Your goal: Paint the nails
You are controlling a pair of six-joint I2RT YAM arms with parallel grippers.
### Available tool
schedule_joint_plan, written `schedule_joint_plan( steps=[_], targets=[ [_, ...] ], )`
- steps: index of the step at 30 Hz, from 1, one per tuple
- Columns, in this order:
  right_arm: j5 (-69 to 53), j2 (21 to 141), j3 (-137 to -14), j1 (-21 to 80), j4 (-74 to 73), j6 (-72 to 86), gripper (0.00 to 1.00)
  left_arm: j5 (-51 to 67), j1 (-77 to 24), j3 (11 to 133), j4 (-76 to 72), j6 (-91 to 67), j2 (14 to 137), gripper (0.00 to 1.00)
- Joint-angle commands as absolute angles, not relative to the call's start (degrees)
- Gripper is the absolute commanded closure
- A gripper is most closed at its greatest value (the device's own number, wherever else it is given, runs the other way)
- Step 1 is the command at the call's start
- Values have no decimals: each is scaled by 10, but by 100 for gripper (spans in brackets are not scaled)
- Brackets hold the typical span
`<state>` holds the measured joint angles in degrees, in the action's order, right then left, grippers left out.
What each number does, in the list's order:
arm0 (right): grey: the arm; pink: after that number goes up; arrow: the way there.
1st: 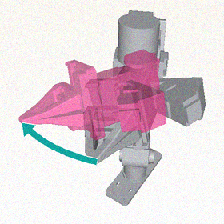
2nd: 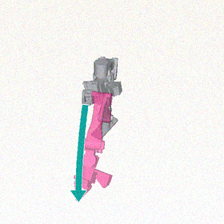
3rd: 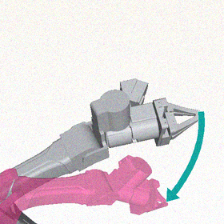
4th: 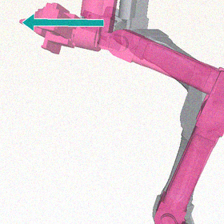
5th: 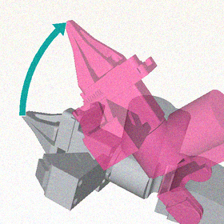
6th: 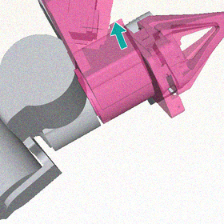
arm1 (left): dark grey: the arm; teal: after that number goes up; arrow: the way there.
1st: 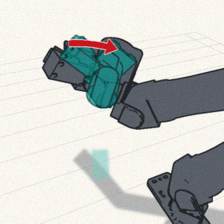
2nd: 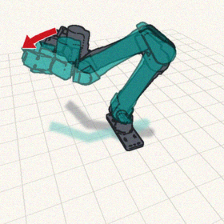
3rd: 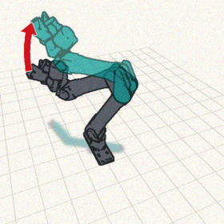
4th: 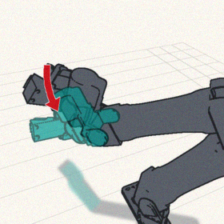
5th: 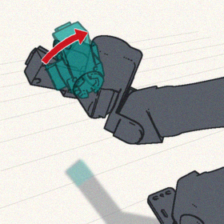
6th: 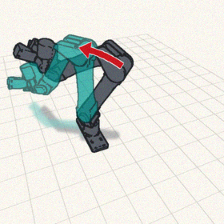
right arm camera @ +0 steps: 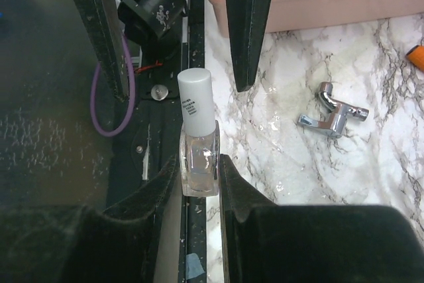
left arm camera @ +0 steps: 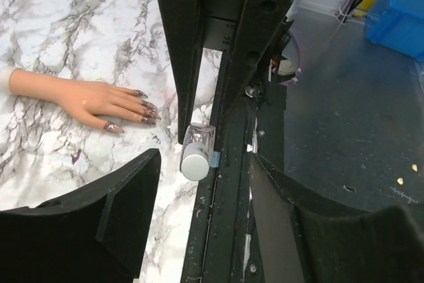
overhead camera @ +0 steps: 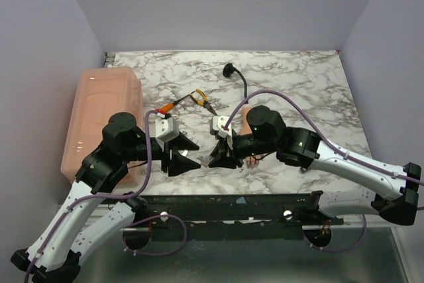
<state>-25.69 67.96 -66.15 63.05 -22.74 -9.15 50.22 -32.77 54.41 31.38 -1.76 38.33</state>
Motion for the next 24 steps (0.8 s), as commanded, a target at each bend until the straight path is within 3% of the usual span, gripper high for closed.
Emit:
schedule_joint_plan(
  steps=[1,6,12,15,16,24],
  targets=[
    [-280,674,-679,633,-236,-101,100,540,-335,532,291,-3,381,45],
    [-281,681,-684,634,-235,-101,100,541,-342,520,277,-7,387,52],
    [-279,688,-688,633,-235,-104,100,519,-360,512,270,-14,399,68],
    [-282,693,-690,633,-236,-103,100,502,-369,508,262,-22,400,97],
    [-281,694,-690,633,-236,-103,100,494,-372,508,260,-26,401,100],
    [-200,689,-673,633,-206,-99,100,344,-384,535,288,-143,423,100]
  ],
)
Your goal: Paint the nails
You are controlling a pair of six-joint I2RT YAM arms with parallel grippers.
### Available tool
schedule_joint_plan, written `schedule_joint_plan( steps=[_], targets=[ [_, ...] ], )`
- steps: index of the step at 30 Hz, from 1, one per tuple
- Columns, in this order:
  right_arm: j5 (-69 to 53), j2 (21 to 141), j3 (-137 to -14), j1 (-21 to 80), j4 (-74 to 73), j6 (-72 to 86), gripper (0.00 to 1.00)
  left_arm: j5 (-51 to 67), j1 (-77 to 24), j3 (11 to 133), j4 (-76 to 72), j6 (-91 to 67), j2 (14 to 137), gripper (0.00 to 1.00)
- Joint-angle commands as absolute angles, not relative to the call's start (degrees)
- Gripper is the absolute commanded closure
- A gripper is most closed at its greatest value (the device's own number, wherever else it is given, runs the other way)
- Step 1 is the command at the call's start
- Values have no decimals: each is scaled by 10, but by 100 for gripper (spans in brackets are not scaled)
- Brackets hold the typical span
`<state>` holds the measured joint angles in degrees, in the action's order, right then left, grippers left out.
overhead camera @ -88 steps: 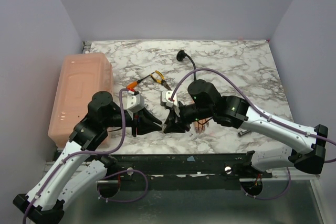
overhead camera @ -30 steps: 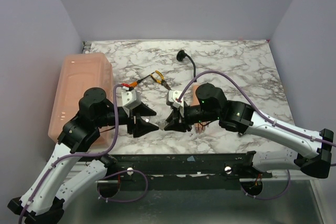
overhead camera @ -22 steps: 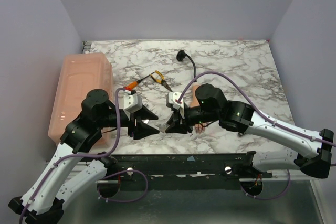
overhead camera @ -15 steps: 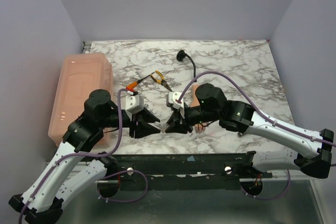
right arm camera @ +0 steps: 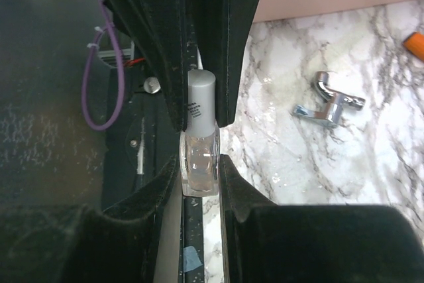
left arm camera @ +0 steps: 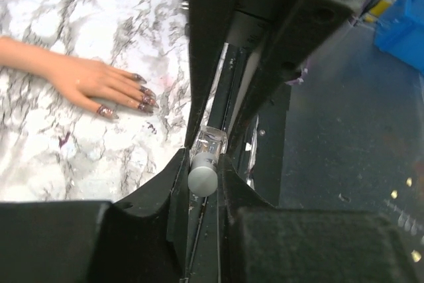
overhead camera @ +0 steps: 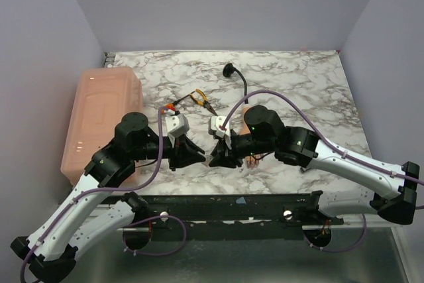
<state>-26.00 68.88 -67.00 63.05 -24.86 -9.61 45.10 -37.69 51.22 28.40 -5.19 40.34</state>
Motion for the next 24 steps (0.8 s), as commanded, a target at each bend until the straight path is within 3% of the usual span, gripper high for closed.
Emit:
schedule_joint_plan(
  steps=[1,7,21,23,24],
  targets=[
    [-181,693,-672,633,-205,-102,100,321,-383,540,291,-174,429,100],
    [-92,721,-665,633,-192,-110,100,226,-383,555,305,-360,434,100],
    [-32,726,-656,633,-171,-115,100,159,-383,553,303,-478,412,100],
    [-40,727,-656,633,-173,-115,100,168,-383,551,302,-460,415,86],
    [-46,726,-657,634,-174,-115,100,171,-383,551,302,-450,416,71]
  ],
)
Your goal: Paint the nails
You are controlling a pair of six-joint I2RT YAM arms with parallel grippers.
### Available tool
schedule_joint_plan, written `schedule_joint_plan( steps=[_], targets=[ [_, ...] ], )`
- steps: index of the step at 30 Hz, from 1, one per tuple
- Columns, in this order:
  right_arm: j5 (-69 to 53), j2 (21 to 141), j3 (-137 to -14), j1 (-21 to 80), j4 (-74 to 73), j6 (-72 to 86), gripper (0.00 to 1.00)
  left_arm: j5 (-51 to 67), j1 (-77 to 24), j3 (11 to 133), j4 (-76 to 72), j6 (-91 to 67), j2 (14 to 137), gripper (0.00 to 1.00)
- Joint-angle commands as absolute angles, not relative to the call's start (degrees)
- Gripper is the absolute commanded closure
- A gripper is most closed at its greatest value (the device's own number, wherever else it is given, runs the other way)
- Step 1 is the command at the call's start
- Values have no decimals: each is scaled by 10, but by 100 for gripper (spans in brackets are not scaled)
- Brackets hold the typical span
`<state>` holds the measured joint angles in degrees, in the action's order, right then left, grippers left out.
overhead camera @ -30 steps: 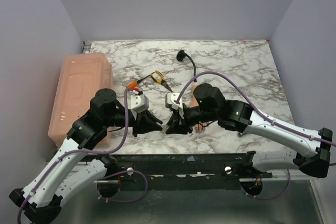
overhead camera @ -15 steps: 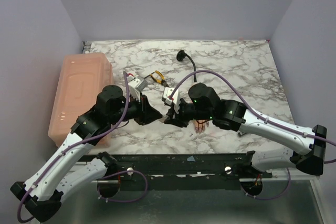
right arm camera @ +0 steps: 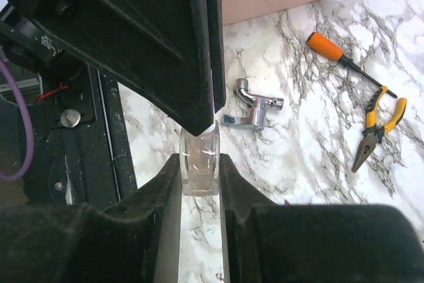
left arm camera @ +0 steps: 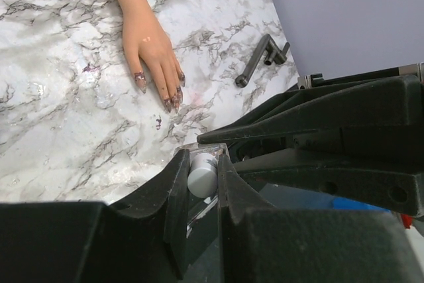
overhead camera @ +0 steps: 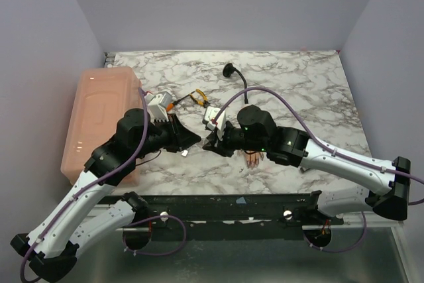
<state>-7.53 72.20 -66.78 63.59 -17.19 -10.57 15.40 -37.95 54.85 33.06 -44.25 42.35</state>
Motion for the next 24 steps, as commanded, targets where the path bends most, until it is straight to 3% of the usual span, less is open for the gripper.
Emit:
schedule_joint_plan(
  steps=[1,3,6,16,24],
  targets=[
    [-51,725,-657,633,-175,-114,100,175,-383,550,299,-438,414,58],
    [-65,723,-657,634,-178,-113,100,180,-383,544,286,-418,408,46],
    [-89,716,-655,633,-184,-108,100,182,-383,546,282,-370,398,36],
    [-146,684,-652,633,-204,-87,100,196,-382,584,333,-175,364,29],
    [-270,675,-657,633,-234,-79,100,353,-382,563,299,-61,308,31]
  ],
)
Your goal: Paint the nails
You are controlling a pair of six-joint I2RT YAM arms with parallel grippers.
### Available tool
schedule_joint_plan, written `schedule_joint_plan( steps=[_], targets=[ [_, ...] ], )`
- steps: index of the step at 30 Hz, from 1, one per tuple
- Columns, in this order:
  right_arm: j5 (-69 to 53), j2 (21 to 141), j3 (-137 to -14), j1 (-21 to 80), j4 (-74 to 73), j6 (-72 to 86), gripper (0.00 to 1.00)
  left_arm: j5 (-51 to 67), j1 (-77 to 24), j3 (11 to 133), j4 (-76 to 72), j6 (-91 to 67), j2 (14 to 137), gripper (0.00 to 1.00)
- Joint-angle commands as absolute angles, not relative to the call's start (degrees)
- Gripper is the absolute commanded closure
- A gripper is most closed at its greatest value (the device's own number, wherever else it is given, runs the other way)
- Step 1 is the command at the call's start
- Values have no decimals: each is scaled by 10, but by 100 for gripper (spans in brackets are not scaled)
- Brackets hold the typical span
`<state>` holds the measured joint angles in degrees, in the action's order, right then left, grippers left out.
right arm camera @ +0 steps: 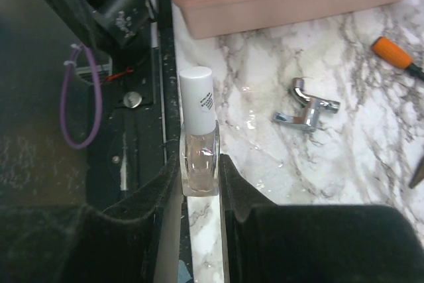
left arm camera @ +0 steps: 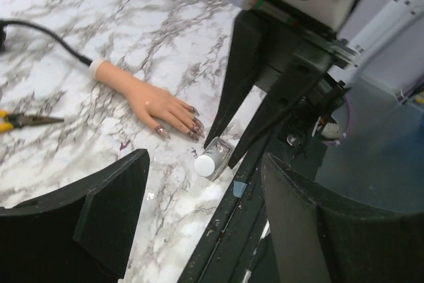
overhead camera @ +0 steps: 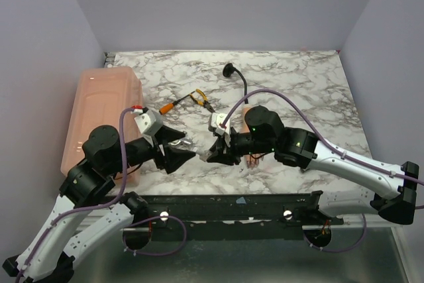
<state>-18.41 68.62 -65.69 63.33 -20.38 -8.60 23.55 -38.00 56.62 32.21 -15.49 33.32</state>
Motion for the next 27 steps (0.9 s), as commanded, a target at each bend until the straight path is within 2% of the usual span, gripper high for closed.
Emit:
schedule_joint_plan(
  steps=[1,4,15,27],
  targets=[
    [-282,674,-659,634,-239,-80,100,374,-382,557,291,-52,301,31],
    [-311,673,-668,633,-256,-80,100,429,-382,531,267,-31,273,31],
    [-385,694,-707,633,-294,-89,100,476,-382,522,294,17,289,35],
    [-379,717,-740,634,-310,-105,100,527,-383,515,299,25,327,43]
  ],
)
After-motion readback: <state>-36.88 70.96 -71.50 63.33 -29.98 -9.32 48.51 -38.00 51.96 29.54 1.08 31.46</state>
